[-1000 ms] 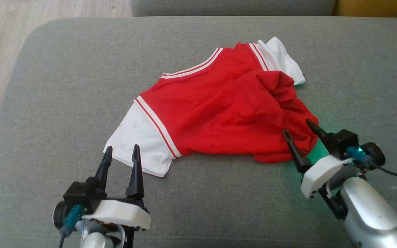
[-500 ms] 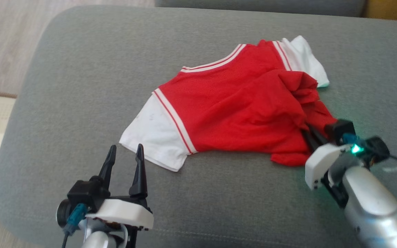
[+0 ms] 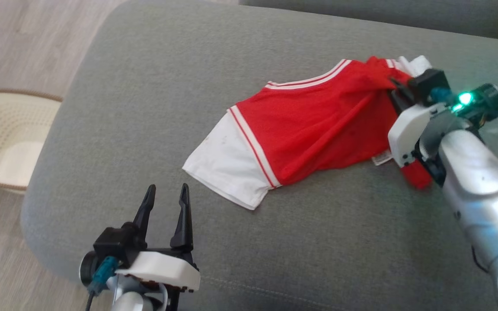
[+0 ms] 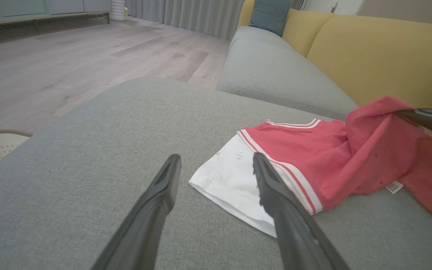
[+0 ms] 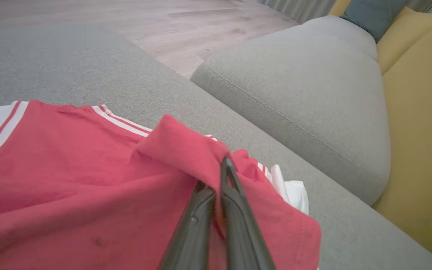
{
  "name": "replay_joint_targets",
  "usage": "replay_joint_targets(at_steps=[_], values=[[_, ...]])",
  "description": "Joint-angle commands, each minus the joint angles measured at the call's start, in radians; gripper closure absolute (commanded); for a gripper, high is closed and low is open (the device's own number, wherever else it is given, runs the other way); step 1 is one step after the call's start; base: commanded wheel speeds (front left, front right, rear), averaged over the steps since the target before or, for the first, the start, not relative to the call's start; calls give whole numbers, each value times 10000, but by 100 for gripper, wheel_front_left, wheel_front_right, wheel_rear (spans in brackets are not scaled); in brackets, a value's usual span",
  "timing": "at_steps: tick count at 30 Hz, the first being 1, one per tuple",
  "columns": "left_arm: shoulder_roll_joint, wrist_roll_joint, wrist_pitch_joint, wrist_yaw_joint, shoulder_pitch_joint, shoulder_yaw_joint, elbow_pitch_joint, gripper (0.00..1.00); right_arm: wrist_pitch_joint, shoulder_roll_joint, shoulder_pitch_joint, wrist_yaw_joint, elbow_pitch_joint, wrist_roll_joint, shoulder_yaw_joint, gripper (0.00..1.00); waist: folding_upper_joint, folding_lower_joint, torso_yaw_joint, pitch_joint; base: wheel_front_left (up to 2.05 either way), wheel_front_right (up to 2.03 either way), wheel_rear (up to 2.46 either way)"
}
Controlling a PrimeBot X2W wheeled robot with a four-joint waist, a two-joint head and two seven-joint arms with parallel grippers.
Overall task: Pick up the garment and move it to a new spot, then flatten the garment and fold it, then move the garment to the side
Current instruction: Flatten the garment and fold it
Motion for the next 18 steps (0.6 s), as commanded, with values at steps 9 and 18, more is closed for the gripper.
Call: replay_joint_targets(at_steps=[9, 18], values=[[-20, -69, -122, 69, -423, 304, -200, 0, -908, 578, -980, 65, 1831, -96, -26, 0, 0, 0, 245, 81, 0, 0, 0], [-20, 33, -122, 39, -243, 457, -270, 0, -2128, 616, -788, 65, 1767, 547, -359, 0, 0, 0, -896, -195, 0, 0, 0]])
